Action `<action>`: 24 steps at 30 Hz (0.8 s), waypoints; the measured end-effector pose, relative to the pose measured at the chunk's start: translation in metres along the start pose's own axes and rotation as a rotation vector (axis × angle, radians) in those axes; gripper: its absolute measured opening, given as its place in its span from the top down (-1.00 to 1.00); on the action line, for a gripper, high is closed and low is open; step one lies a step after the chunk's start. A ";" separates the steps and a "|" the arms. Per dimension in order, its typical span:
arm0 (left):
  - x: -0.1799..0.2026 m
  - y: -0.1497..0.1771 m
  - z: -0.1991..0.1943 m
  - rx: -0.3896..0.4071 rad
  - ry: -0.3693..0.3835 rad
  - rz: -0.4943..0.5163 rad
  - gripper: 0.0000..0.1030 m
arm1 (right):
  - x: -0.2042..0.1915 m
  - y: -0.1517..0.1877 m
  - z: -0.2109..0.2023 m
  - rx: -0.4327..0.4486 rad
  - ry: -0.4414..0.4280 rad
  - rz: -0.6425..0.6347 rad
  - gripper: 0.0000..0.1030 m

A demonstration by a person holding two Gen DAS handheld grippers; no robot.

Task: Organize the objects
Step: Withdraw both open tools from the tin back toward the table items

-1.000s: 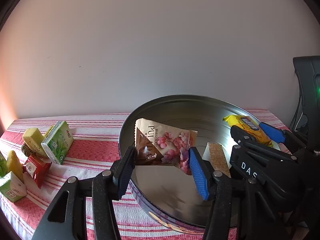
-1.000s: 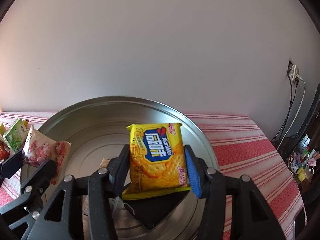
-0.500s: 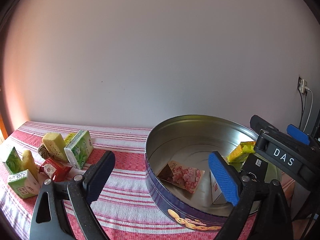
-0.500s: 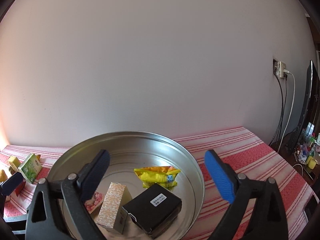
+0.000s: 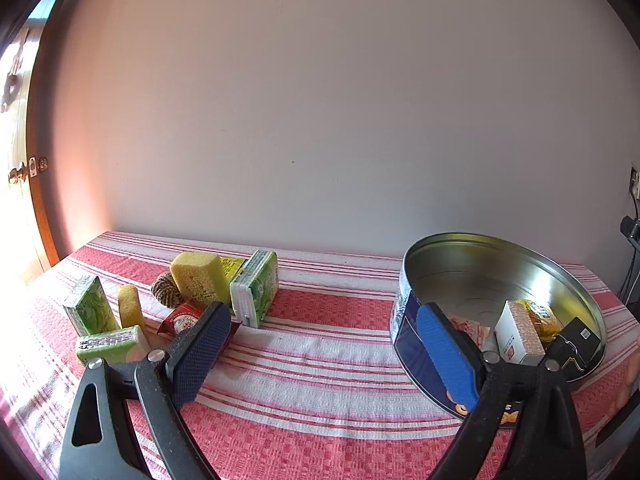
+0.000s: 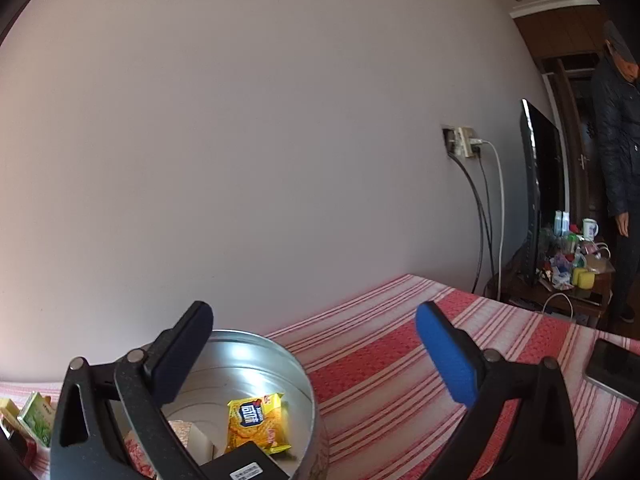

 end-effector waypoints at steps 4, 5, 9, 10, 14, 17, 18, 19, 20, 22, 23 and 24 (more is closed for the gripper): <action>-0.008 0.005 0.001 0.010 -0.025 0.019 -0.86 | 0.032 -0.003 -0.003 0.021 0.085 0.135 -1.00; -0.009 0.006 0.000 0.014 -0.029 0.029 -0.86 | 0.038 -0.003 -0.003 0.021 0.108 0.159 -1.00; -0.009 0.008 -0.003 0.015 -0.041 0.061 -0.86 | 0.047 0.002 -0.003 -0.008 0.149 0.203 -1.00; -0.010 0.008 -0.004 0.015 -0.035 0.060 -0.86 | 0.046 0.002 -0.004 -0.010 0.149 0.203 -1.00; -0.015 0.009 -0.005 0.009 -0.021 0.053 -0.86 | 0.038 0.004 -0.017 0.004 0.151 0.176 -1.00; -0.016 0.010 -0.005 -0.005 -0.013 0.052 -0.86 | 0.037 0.007 -0.024 0.001 0.147 0.163 -1.00; -0.016 0.010 -0.005 -0.010 -0.012 0.052 -0.86 | 0.035 0.008 -0.027 -0.001 0.145 0.160 -1.00; -0.016 0.011 -0.005 -0.016 -0.010 0.053 -0.86 | 0.035 0.009 -0.029 -0.004 0.143 0.156 -1.00; -0.016 0.012 -0.004 -0.024 -0.006 0.052 -0.86 | 0.033 0.011 -0.031 -0.006 0.139 0.150 -1.00; -0.018 0.014 -0.003 -0.037 0.004 0.045 -0.86 | 0.028 0.013 -0.036 -0.013 0.125 0.135 -1.00; -0.020 0.014 -0.003 -0.042 0.007 0.041 -0.86 | 0.026 0.014 -0.037 -0.018 0.119 0.127 -1.00; -0.022 0.015 -0.004 -0.045 0.010 0.038 -0.86 | 0.022 0.015 -0.039 -0.024 0.112 0.118 -1.00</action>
Point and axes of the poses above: each gripper's, at about its wrist camera, not at the fingertips, and z roughly the way its jaws point, x to its right, y to its underside, the point moved 6 cm from there along z, roughly the way its jaws point, and after that the axes turned 2 degrees about -y, right-handed, at the moved point
